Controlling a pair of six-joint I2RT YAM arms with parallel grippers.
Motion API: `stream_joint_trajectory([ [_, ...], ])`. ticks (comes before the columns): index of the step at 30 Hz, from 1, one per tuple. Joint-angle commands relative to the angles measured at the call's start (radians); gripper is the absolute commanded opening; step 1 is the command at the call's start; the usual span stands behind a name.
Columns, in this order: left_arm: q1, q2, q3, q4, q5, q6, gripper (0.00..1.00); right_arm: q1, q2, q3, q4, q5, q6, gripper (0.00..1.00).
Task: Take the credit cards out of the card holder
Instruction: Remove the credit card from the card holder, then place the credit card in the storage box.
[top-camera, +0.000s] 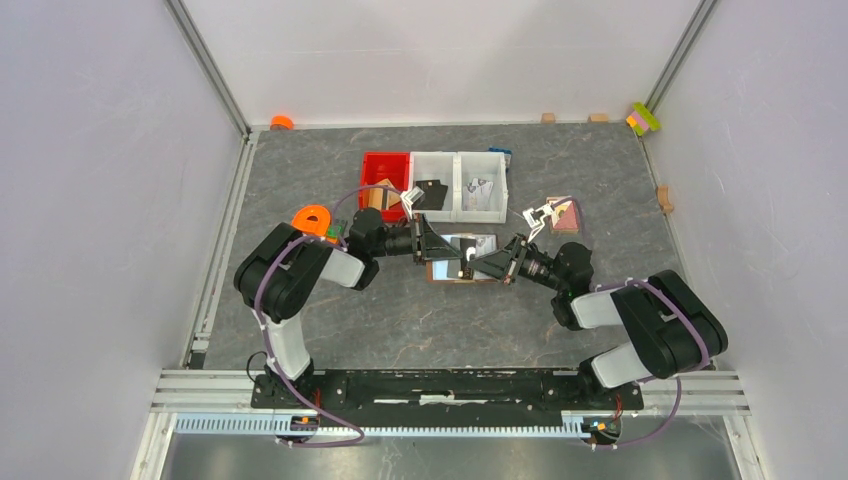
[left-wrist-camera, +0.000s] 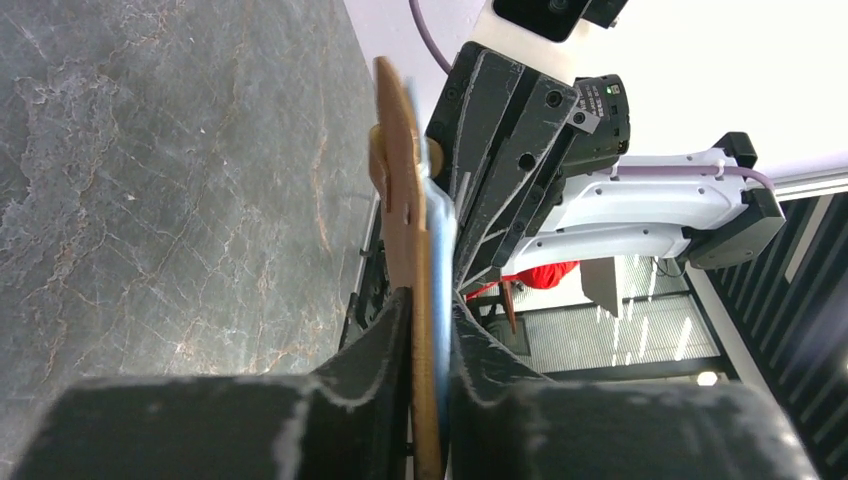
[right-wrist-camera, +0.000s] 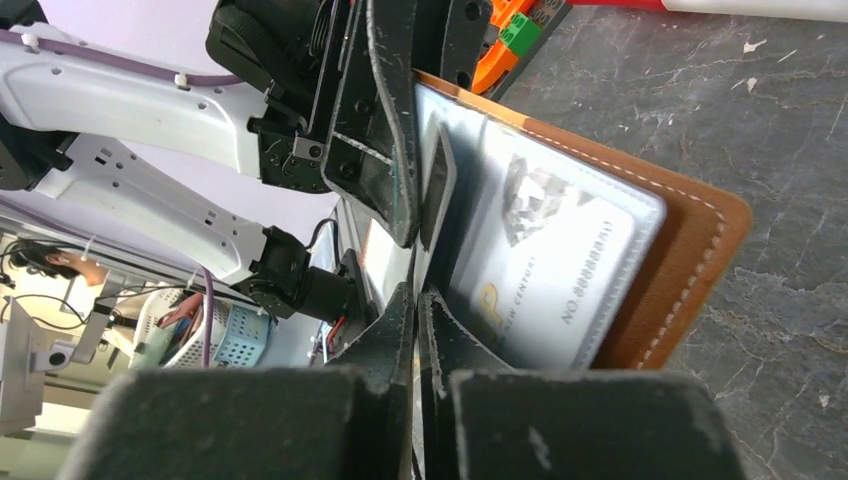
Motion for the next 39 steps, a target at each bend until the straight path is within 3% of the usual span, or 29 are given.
stream_joint_trajectory([
  [1,-0.010,-0.045,0.004,-0.029,0.002,0.038,0.27,-0.005,-0.012,-0.005,0.031,-0.004,-0.015,0.00],
  [14,0.052,-0.172,-0.075,-0.104,-0.076,0.108,0.28,-0.121,-0.112,-0.067,-0.014,0.055,-0.035,0.00],
  [20,0.101,-0.361,-0.124,-0.351,-0.208,0.266,0.27,-0.107,-0.198,0.030,-0.331,0.154,-0.222,0.00],
  [24,0.108,-0.568,-0.122,-0.685,-0.400,0.437,0.29,-0.098,-0.123,0.099,-0.353,0.167,-0.204,0.00],
  [27,0.110,-0.689,-0.130,-0.832,-0.550,0.505,0.29,-0.081,-0.035,0.167,-0.350,0.166,-0.183,0.00],
  [34,0.109,-0.953,-0.178,-0.962,-0.769,0.563,0.28,0.003,0.151,0.347,-0.378,0.192,-0.188,0.00],
  [39,0.109,-1.021,-0.199,-0.971,-0.808,0.563,0.28,0.048,0.243,0.501,-0.459,0.245,-0.210,0.00],
])
